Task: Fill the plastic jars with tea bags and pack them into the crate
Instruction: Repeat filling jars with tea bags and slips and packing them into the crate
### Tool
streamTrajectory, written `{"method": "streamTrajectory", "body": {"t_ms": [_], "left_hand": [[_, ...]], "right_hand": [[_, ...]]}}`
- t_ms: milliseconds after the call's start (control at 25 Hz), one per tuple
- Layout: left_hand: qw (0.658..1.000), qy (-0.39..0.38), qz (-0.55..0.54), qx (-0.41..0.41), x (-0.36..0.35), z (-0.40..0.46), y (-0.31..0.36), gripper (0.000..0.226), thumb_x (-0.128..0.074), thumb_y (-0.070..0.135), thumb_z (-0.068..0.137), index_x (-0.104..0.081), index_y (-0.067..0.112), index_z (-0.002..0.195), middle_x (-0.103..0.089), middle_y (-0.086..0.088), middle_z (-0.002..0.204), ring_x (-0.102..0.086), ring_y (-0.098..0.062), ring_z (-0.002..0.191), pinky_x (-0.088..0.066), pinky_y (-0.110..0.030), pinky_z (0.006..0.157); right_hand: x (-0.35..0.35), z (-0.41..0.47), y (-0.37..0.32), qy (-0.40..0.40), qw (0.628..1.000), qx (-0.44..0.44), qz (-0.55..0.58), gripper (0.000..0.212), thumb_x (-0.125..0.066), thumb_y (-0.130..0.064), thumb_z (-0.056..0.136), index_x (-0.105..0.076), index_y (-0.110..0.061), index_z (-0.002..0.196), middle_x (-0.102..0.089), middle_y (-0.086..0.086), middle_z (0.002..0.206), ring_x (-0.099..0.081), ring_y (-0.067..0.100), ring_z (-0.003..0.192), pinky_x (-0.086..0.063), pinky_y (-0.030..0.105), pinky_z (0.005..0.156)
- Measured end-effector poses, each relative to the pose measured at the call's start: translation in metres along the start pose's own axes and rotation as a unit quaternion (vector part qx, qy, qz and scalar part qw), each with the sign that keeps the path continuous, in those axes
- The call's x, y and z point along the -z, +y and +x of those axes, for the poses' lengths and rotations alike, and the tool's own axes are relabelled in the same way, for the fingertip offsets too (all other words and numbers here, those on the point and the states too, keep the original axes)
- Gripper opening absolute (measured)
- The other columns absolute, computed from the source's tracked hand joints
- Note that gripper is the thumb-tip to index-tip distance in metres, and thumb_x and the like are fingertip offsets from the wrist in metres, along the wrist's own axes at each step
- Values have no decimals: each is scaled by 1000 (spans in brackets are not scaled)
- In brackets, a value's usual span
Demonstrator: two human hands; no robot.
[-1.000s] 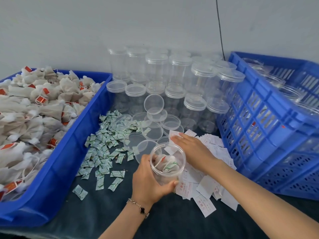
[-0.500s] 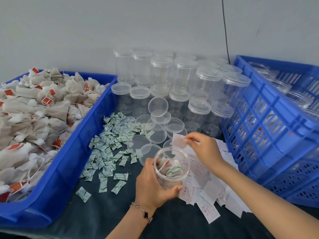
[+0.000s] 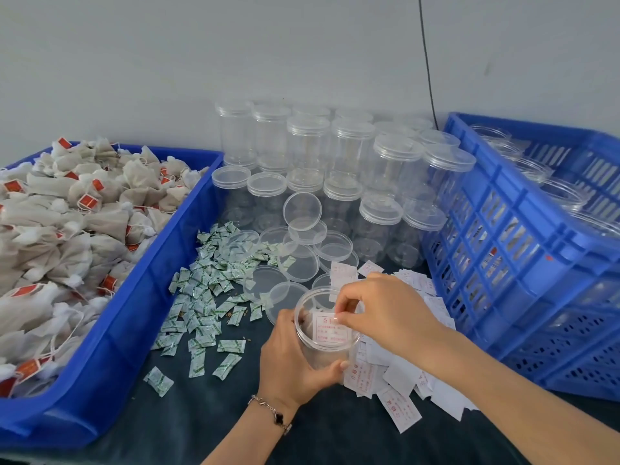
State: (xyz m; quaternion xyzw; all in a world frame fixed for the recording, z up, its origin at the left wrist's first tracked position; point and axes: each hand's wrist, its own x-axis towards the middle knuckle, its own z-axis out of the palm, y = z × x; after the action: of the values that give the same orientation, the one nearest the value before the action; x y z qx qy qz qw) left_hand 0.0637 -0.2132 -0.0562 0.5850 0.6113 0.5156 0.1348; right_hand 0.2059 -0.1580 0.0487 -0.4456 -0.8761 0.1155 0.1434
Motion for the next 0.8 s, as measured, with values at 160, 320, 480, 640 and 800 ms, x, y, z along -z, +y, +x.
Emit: {"method": "streamTrajectory", "body": {"t_ms": [160,320,480,640,800], "left_hand": [[998,-56,6,16,8,-2,4,79,-61,78,56,-50,24,112,-54,16,95,-61,-7,86,-43,-14,67],[996,-86,-3,-20,22,1,22,89,-82,56,48,-50,23,125,-57,24,109,-56,6,102,-40,-2,81],[983,-100,-58,-145,37,41,94,92,-72,71,50,-50,23,125,-62,20,112,-58,5,105,-48,-13,83],[940,-164,-140,-264,29,108,210,80,-76,63,52,-39,36,119,-62,23,105,-63,3,92,-48,-11,73],[912,-210,-121,-332,-10,194,322,78,-71,64,62,-38,28,122,-65,20,96,-65,4,79,-52,-17,71]], "right_hand": [[2,-3,1,50,997,12,50,8,-66,-32,84,-67,-27,90,-57,-16,86,-48,-5,73,-39,18,67],[16,-18,8,48,982,-97,153,10,-65,-16,86,-64,-22,94,-61,-12,79,-61,6,62,-54,25,63],[87,-48,1,175,972,-51,149,7,-66,-20,82,-64,-26,78,-62,-17,72,-60,1,62,-50,16,55],[217,-61,1,270,962,-21,39,9,-65,-33,72,-62,-26,68,-65,-22,63,-60,-6,50,-44,9,50],[334,-45,56,280,952,-123,0,20,-53,-25,88,-54,-23,68,-59,-7,57,-55,-3,45,-46,15,51]]}}
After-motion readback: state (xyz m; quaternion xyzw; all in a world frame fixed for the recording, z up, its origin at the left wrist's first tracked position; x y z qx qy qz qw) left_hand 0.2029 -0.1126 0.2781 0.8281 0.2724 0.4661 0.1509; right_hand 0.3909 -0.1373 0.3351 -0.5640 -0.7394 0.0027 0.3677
